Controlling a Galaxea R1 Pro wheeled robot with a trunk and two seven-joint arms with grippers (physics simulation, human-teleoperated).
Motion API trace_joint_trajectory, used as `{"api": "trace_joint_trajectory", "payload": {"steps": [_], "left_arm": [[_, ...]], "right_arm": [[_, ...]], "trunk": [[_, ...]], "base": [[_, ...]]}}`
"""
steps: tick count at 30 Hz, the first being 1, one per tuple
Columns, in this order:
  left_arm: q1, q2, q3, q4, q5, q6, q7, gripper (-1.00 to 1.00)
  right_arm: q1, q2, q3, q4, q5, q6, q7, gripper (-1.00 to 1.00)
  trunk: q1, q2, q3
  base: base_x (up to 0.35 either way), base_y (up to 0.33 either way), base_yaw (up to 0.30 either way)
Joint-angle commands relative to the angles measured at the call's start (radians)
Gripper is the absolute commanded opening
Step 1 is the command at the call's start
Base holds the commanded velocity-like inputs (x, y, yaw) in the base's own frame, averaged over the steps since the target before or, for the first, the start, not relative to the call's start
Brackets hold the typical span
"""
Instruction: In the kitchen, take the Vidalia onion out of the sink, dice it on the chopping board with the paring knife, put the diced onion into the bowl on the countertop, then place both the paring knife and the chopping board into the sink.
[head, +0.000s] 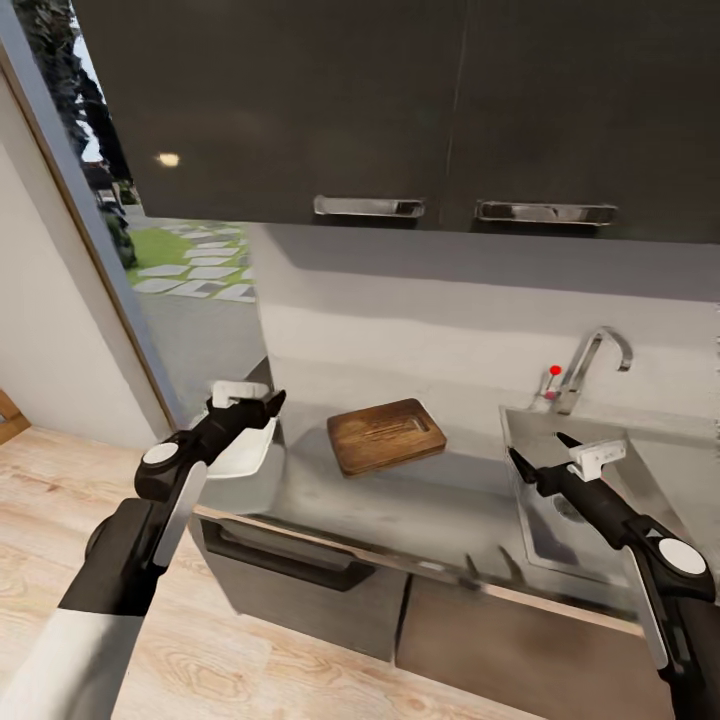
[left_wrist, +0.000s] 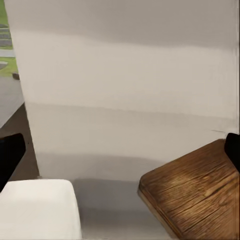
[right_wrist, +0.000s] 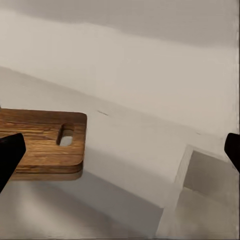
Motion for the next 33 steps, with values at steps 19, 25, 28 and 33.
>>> {"api": "trace_joint_trajectory", "payload": {"steps": [19,25,28,33], "left_arm": [[-0.001,0.000,-0.038,-0.002,0.007,0.010,0.001,1.00],[-0.001,0.000,-0.038,-0.002,0.007,0.010,0.001,1.00],[-0.001,0.000,-0.038,-0.003,0.007,0.011,0.000,1.00],[-0.001,0.000,-0.038,-0.008,0.008,0.012,0.001,1.00]], "right_arm": [[-0.001,0.004,0.052,-0.001,0.006,0.005,-0.060,1.00],[-0.001,0.006,0.205,0.000,0.006,0.017,-0.307,1.00],[-0.002,0.007,0.289,0.000,0.005,0.055,-0.423,1.00],[-0.023,0.010,0.331,0.000,0.001,0.149,-0.475,1.00]], "trunk": [[0.001,-0.002,-0.003],[0.001,-0.002,-0.003],[0.001,-0.002,-0.003],[0.001,-0.002,-0.003]], "base": [[0.000,-0.132,-0.019],[0.000,-0.002,-0.006],[0.000,0.000,-0.001],[0.117,0.040,0.000]]}}
